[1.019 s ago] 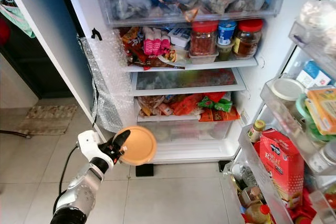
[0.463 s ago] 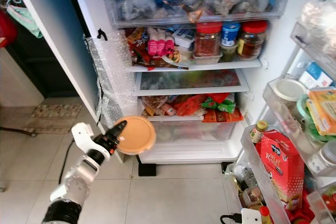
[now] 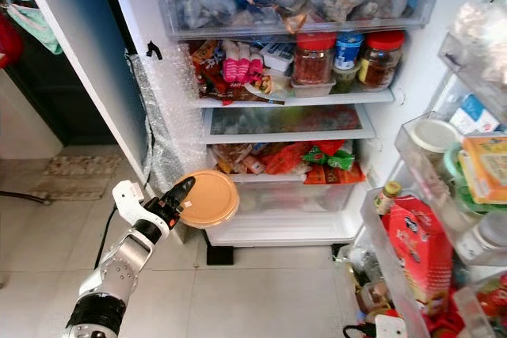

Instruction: Restocking fridge

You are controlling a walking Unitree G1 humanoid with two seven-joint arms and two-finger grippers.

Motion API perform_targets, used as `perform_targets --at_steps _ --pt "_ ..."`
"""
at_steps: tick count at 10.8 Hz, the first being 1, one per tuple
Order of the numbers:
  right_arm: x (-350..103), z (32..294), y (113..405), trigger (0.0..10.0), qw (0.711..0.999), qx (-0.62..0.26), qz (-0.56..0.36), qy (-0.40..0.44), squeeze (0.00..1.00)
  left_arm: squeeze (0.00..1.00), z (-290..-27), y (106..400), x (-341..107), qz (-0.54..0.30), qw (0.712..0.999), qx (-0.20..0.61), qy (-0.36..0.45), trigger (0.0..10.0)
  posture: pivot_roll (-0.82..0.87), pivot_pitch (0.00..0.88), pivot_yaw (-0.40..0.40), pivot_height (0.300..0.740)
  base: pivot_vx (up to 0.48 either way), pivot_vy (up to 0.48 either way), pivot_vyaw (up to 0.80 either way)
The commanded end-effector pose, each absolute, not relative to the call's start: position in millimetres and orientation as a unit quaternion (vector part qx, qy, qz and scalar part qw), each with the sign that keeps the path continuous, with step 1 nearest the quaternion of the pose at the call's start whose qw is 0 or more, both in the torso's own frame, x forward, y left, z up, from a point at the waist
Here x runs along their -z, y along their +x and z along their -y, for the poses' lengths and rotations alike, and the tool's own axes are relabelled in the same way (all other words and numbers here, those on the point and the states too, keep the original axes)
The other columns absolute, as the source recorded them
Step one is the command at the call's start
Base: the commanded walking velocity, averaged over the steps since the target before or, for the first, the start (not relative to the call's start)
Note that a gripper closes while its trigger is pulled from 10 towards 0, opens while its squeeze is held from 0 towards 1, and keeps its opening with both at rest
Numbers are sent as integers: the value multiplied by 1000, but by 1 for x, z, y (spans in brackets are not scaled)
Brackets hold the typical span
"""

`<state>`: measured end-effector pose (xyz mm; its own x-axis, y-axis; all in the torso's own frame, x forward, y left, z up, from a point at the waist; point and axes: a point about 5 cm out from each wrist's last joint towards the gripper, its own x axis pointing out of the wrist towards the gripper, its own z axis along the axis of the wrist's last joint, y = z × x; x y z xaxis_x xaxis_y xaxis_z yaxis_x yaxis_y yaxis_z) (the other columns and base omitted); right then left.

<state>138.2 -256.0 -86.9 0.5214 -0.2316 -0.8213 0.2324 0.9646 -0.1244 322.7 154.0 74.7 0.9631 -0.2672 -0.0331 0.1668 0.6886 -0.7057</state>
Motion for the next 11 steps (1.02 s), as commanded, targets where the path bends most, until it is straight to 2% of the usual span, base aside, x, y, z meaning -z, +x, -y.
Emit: perform_targets --at_steps 1,11 --pt "88 258 133 10000 869 139 -475 -8 0 0 -152 325 -76 -65 914 126 -379 10000 -65 67 3 740 0 0 0" --pt "91 255 126 10000 863 173 -475 -21 0 0 -154 332 -85 -68 913 148 -374 10000 -65 117 54 740 0 0 0"
